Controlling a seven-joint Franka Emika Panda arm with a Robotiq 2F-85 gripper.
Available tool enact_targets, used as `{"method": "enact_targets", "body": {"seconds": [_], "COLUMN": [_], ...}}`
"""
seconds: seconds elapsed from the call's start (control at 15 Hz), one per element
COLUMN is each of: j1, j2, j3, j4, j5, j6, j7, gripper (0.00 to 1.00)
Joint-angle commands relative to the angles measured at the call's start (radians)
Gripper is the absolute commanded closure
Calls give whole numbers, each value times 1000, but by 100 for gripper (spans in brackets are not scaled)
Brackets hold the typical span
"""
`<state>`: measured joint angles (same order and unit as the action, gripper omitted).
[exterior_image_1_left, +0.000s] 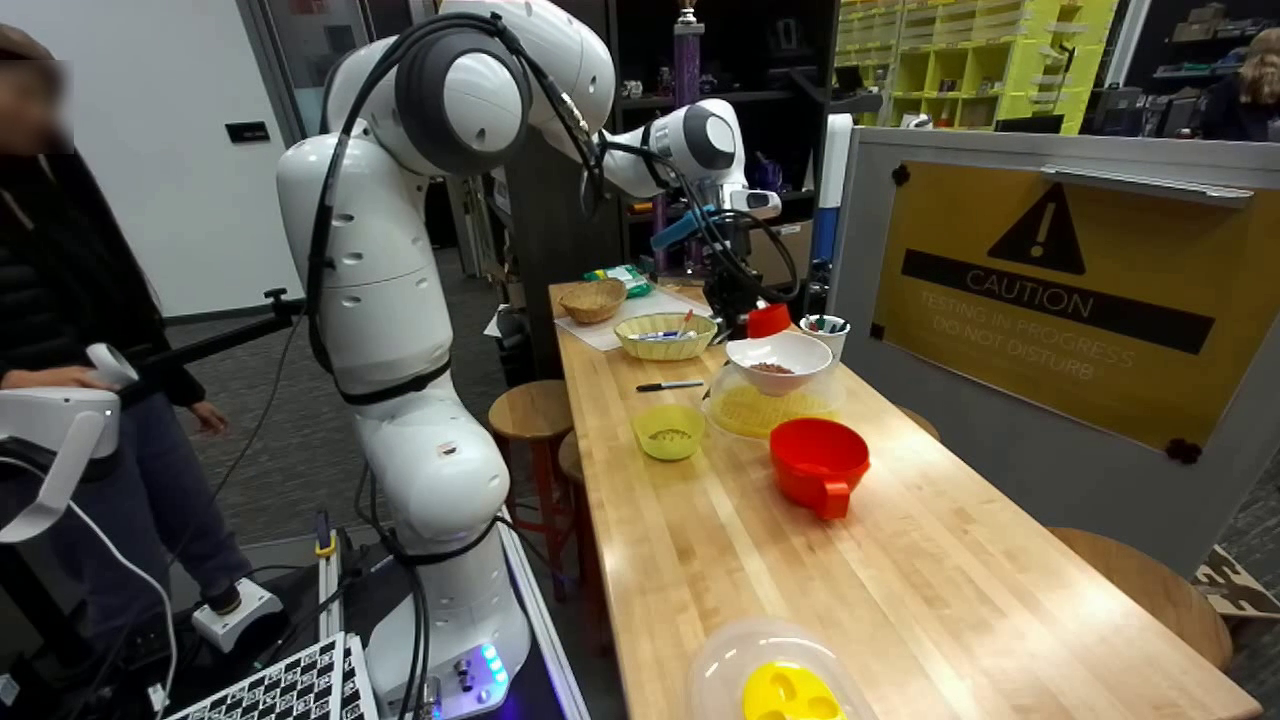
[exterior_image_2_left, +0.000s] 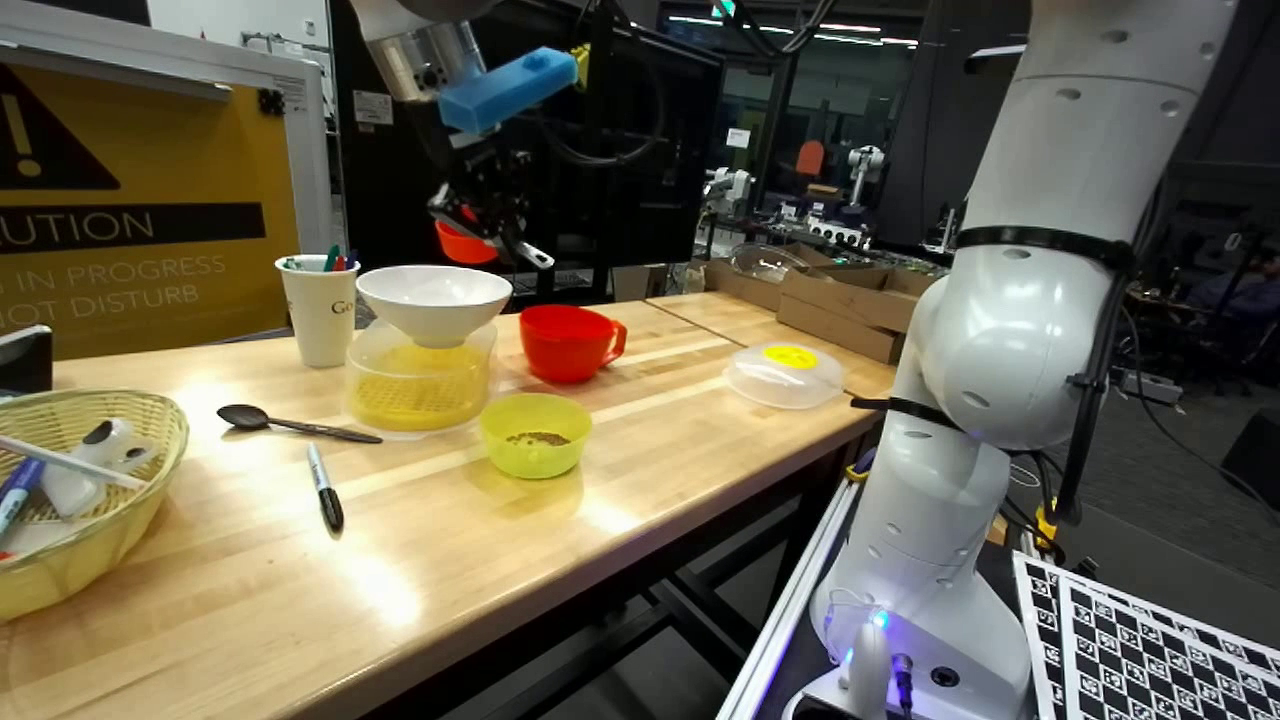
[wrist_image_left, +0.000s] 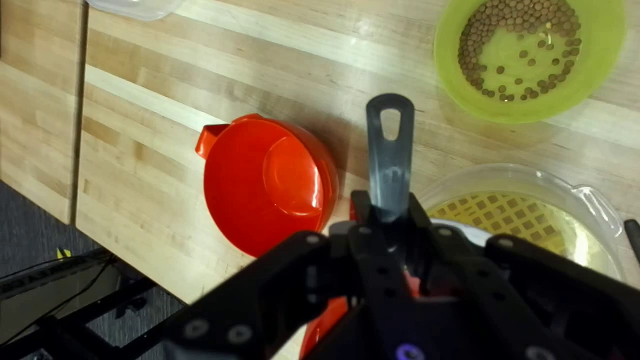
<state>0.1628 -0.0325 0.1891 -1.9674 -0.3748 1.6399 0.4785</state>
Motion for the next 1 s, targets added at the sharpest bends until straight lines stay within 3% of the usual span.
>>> {"method": "enact_targets", "body": {"seconds": [0.0, 0.93], "j1": [13, 55], "j2": [-11, 59], "j3": [11, 37], "j4": [-10, -2], "j5": [-35, -264], "j6": [2, -12], "j7": [44, 187], "gripper": [96, 96]}}
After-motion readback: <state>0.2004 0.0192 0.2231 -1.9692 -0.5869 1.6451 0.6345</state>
